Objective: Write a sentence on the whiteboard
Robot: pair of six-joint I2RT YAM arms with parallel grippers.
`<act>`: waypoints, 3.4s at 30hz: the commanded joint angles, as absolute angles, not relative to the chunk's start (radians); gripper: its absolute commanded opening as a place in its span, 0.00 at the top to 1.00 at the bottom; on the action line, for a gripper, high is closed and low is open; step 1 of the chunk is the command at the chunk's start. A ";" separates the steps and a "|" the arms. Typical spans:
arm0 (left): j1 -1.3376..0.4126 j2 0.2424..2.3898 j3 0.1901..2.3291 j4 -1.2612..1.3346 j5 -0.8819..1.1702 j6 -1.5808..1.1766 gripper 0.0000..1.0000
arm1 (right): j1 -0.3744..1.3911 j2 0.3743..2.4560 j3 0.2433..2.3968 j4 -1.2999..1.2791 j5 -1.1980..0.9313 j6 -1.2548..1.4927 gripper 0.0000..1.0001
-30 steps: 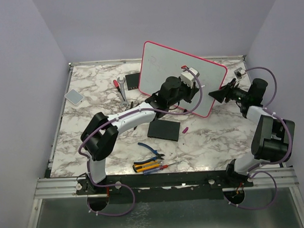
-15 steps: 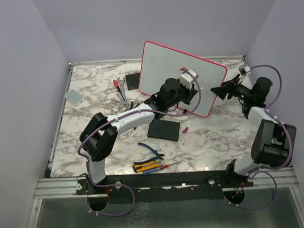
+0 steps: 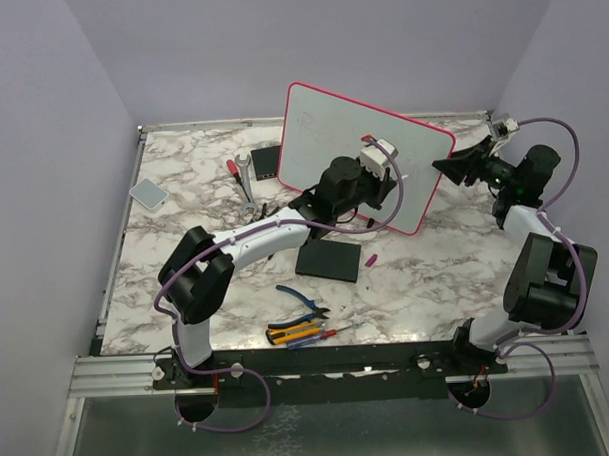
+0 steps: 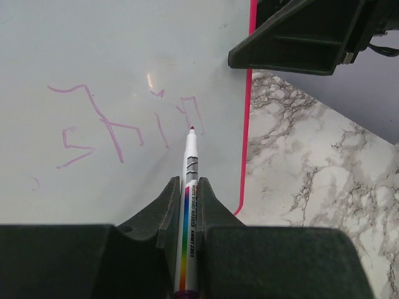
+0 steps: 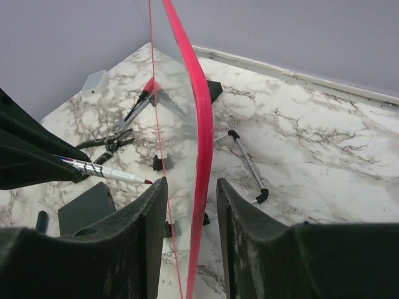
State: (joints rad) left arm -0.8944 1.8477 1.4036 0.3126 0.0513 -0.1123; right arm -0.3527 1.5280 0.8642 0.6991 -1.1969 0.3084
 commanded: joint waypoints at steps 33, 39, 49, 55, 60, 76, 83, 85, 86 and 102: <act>-0.971 1.936 1.506 0.289 -0.067 -0.095 1.00 | -0.358 1.630 0.928 0.811 -1.304 0.398 0.99; -0.971 1.965 1.529 0.285 -0.065 -0.096 1.00 | -0.358 1.633 0.928 0.810 -1.305 0.396 0.99; -0.971 2.001 1.559 0.281 -0.057 -0.103 1.00 | -0.357 1.635 0.927 0.813 -1.315 0.397 0.99; -0.971 2.021 1.595 0.290 -0.043 -0.117 1.00 | -0.358 1.637 0.925 0.814 -1.317 0.397 0.99; -0.971 2.029 1.610 0.302 -0.055 -0.121 1.00 | -0.357 1.637 0.924 0.816 -1.318 0.397 0.99; -0.961 1.978 1.525 0.347 -0.151 -0.151 1.00 | -0.357 1.643 0.922 0.823 -1.321 0.402 0.99; -0.959 1.961 1.491 0.364 -0.170 -0.162 1.00 | -0.358 1.643 0.920 0.824 -1.322 0.403 0.99; -0.958 1.954 1.480 0.371 -0.179 -0.163 1.00 | -0.359 1.644 0.918 0.825 -1.322 0.403 0.99; -0.957 1.951 1.476 0.375 -0.181 -0.164 1.00 | -0.358 1.644 0.918 0.825 -1.322 0.404 0.99; -0.954 1.944 1.434 0.380 -0.158 -0.174 1.00 | -0.358 1.647 0.919 0.830 -1.323 0.407 0.99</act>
